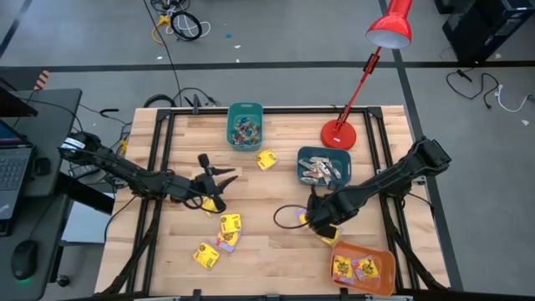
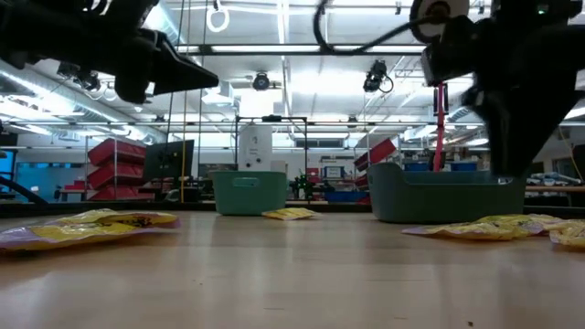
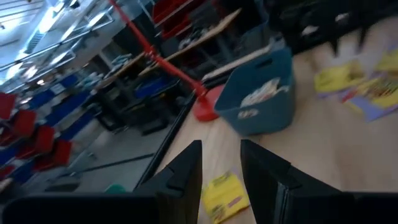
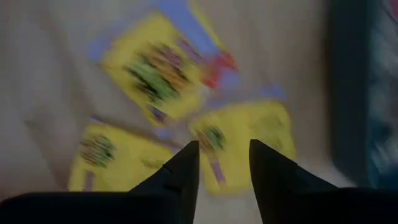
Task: Sort candy
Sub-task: Put the yellow candy bag into the orange bin
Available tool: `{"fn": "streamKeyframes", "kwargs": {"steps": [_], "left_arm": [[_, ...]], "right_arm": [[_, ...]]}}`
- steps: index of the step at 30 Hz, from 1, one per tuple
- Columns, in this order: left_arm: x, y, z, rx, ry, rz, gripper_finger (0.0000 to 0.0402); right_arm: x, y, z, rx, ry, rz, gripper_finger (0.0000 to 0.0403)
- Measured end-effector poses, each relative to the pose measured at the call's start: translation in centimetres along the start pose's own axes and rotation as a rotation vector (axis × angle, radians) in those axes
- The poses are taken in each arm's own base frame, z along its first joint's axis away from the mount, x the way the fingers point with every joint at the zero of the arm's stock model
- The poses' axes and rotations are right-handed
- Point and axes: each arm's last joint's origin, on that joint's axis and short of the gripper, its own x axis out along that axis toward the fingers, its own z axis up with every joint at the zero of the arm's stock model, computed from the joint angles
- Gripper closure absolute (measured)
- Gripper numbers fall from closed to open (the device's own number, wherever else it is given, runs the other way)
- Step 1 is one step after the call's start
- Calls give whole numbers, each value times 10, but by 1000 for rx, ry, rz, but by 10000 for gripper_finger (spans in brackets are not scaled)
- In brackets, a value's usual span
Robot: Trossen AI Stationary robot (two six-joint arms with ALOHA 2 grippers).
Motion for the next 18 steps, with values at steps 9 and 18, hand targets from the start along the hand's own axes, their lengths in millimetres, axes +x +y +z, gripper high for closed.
{"fn": "streamKeyframes", "kwargs": {"steps": [9, 18], "left_arm": [[0, -1, -5, 19, 53, 20, 289], [0, -1, -6, 18, 58, 18, 289]], "right_arm": [[22, 11, 7, -330, -192, 107, 229], [35, 13, 6, -340, -256, 161, 205]]}}
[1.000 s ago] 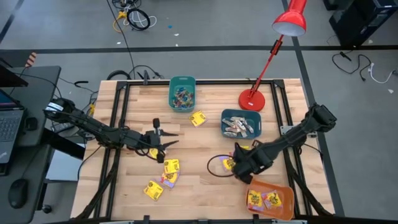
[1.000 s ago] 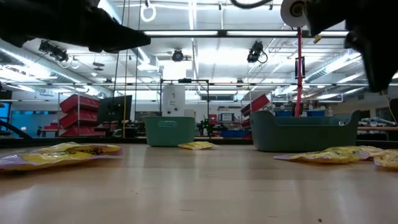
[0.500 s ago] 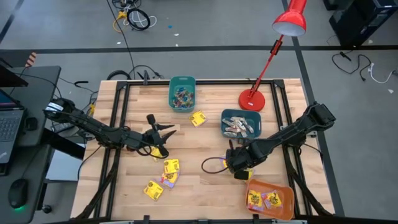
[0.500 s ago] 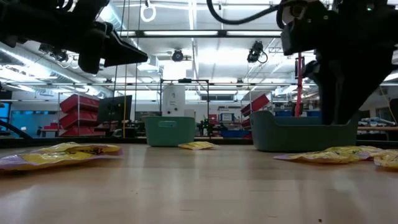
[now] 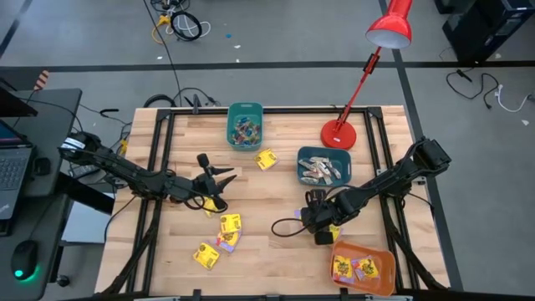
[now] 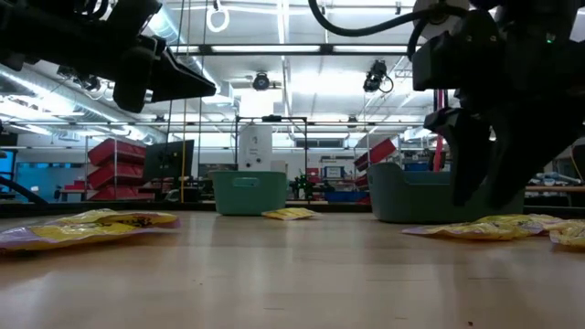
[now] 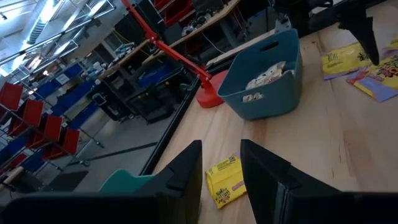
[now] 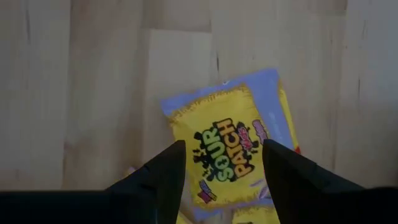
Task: Sort candy
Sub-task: Put the yellow candy bag into the orange bin
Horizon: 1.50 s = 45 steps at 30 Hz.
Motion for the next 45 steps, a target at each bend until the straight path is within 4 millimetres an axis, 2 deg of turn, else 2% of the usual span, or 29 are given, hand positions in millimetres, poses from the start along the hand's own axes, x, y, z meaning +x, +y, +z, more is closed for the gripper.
{"fn": "streamKeyframes", "kwargs": {"steps": [29, 33, 45], "left_arm": [[0, -1, -2, -27, 16, -6, 289], [0, -1, -2, -28, 16, -6, 289], [0, -1, -2, -29, 15, -6, 289]], "right_arm": [[16, -3, -18, -42, -3, -7, 206], [16, -5, -17, -38, -4, -13, 224], [13, -3, -12, -35, -15, 10, 320]]}}
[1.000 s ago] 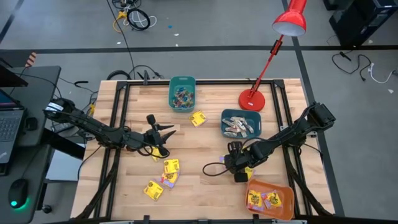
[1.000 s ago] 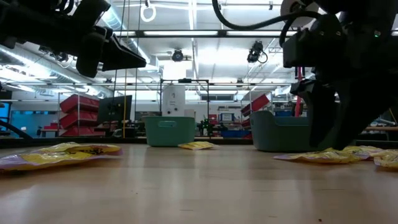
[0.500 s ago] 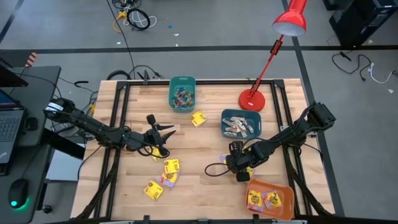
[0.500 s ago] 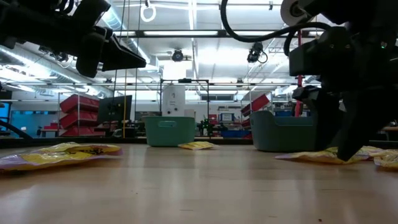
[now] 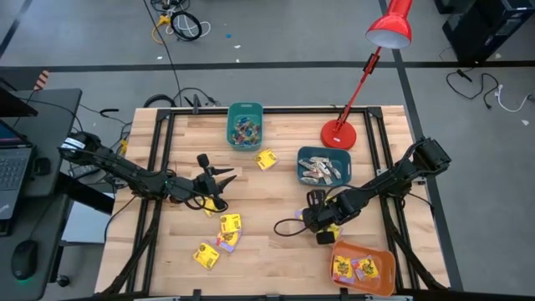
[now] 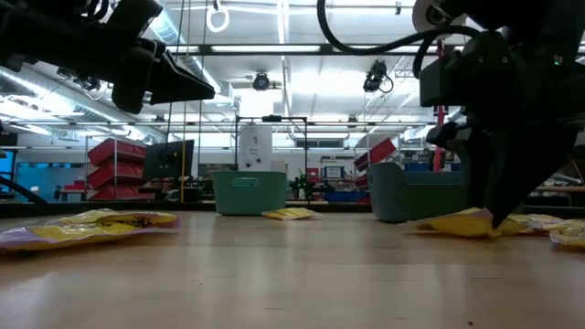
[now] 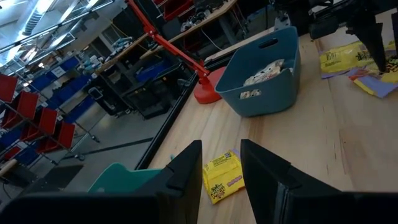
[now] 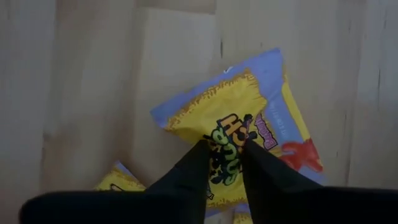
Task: Sort candy
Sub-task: Put the yellow candy bag into the orange bin
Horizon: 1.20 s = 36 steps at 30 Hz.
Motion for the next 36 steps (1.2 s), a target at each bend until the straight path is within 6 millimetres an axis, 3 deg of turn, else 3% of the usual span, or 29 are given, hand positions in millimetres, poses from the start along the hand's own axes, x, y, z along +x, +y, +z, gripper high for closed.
{"fn": "streamKeyframes", "kwargs": {"steps": [23, 36], "left_arm": [[0, 0, 0, -1, 0, 0, 289], [0, 0, 0, -4, 0, 0, 289]], "right_arm": [[-1, 1, 2, 2, -8, 13, 394], [-21, 4, 22, 0, 8, 8, 398]]}}
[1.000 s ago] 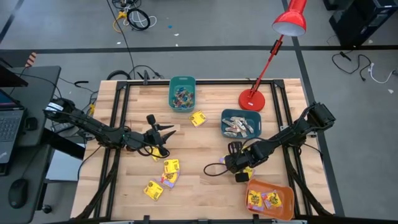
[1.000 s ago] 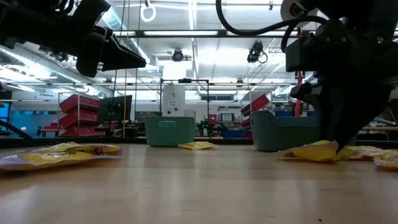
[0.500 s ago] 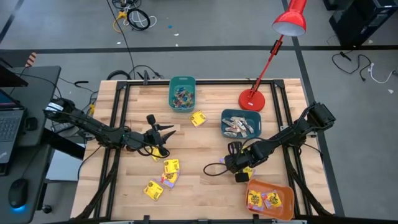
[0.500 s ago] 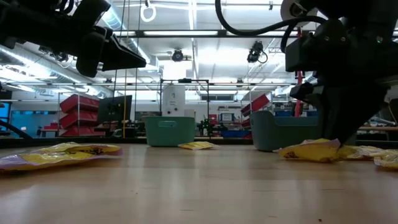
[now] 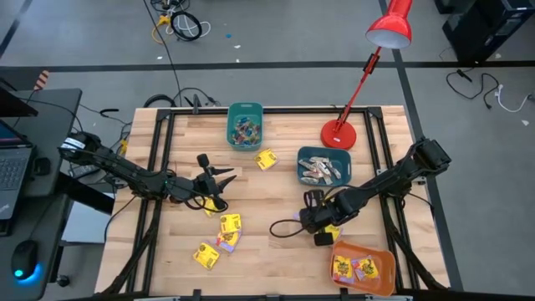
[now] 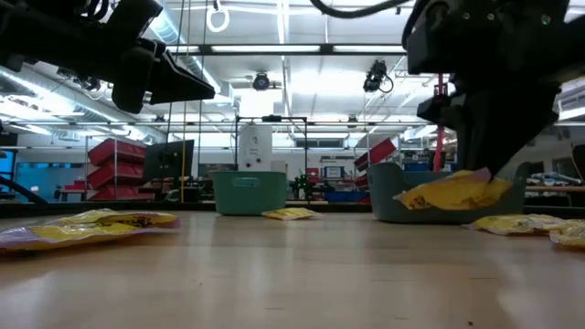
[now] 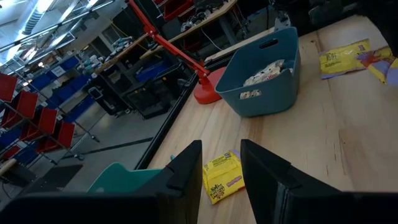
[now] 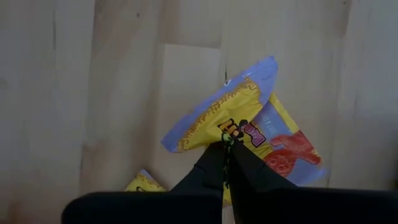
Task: Sort candy
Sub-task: Put the yellow candy bag into the orange bin
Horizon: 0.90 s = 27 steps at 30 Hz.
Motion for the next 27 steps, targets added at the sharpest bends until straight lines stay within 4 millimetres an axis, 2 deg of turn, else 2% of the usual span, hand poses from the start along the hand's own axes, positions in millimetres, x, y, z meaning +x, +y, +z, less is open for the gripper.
{"fn": "streamKeyframes", "kwargs": {"steps": [9, 15, 22, 27], "left_arm": [[0, 0, 0, 0, 0, 0, 289], [0, 0, 0, 0, 0, 0, 289], [0, 0, 0, -28, 0, -1, 289], [0, 0, 0, -57, -1, -5, 289]], "right_arm": [[-24, 1, 13, 94, 62, -23, 399], [-49, 3, 23, 200, 155, 25, 401], [-88, 18, 27, 307, 166, 138, 403], [-124, 37, 20, 448, 127, 247, 403]]}}
